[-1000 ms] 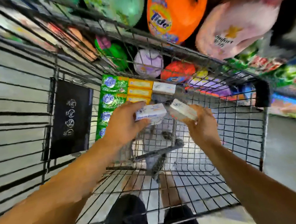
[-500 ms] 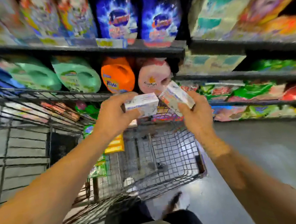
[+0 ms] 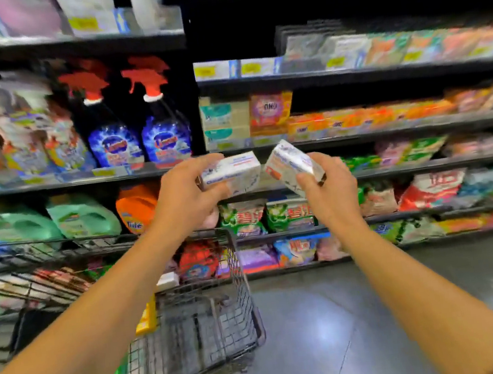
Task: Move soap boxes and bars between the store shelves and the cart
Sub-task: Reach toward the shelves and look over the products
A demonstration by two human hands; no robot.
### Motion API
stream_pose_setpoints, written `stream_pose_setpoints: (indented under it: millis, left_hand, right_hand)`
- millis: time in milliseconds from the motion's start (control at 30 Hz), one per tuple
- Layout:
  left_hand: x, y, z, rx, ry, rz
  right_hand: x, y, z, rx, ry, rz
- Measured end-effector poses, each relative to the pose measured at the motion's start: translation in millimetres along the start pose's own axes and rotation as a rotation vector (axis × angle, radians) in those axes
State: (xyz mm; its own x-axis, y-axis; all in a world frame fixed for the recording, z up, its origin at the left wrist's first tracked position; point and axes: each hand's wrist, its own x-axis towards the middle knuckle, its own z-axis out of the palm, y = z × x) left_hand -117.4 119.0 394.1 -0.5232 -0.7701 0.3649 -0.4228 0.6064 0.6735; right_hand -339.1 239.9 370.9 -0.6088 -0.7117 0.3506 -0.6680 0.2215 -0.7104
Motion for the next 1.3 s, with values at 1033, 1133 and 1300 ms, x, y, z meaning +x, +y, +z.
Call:
stream_pose_setpoints:
  millis: [1033, 1133, 1300]
  left_hand:
    - [152.7, 152.4, 109.2, -0.020, 0.267, 0.189]
    - [192.1, 146.3, 109.5, 0.071, 0.248, 0.185]
    - [260.5, 138.2, 114.7, 0.154, 0.216, 0.201]
  right_hand:
    - [150.2, 81.6, -183.7, -0.028, 0.080, -0.169]
    - [177.4, 81.4, -174.5, -0.023, 0.054, -0.180]
    - [219.1, 81.9, -156.8, -0.084, -0.022, -0.239]
